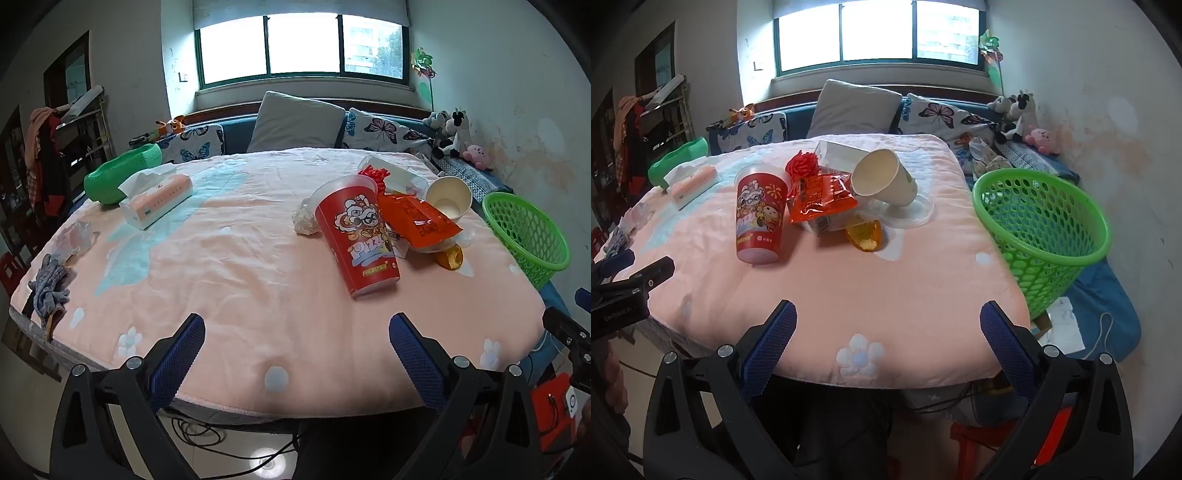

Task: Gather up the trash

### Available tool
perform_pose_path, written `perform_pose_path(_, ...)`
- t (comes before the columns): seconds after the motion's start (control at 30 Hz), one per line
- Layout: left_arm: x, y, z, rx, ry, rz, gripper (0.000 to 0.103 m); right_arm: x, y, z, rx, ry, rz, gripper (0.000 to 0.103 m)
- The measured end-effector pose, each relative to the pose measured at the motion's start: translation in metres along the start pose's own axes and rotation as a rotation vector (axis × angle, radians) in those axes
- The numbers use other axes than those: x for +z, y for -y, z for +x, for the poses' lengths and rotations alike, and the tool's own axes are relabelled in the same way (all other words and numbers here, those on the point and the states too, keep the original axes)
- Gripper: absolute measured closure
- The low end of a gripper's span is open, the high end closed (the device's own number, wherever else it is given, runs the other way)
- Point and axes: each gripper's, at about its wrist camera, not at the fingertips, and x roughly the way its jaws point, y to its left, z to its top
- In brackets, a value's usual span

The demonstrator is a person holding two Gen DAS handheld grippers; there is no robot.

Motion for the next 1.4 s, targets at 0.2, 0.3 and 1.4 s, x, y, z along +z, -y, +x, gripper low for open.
perform_pose_path(0.2,-0.001,-0.003,0.001,-0.004,-0.006,-0.002,0.006,0.001,-0.001,-0.001,-0.007,0.004,-0.005,0.004)
perform_pose_path(0.3,0.001,-0.002,0.0,-0.001,-0.005,-0.001,0.006,-0.001,0.0,0.001,-0.003,0.003,-0.002,0.004)
perform_pose_path(1.4,0.008,0.006,-0.001,-0.008,-0.014,0.02,0.006,0.006,0.0,0.001,0.004,0.009,0.004,0.004)
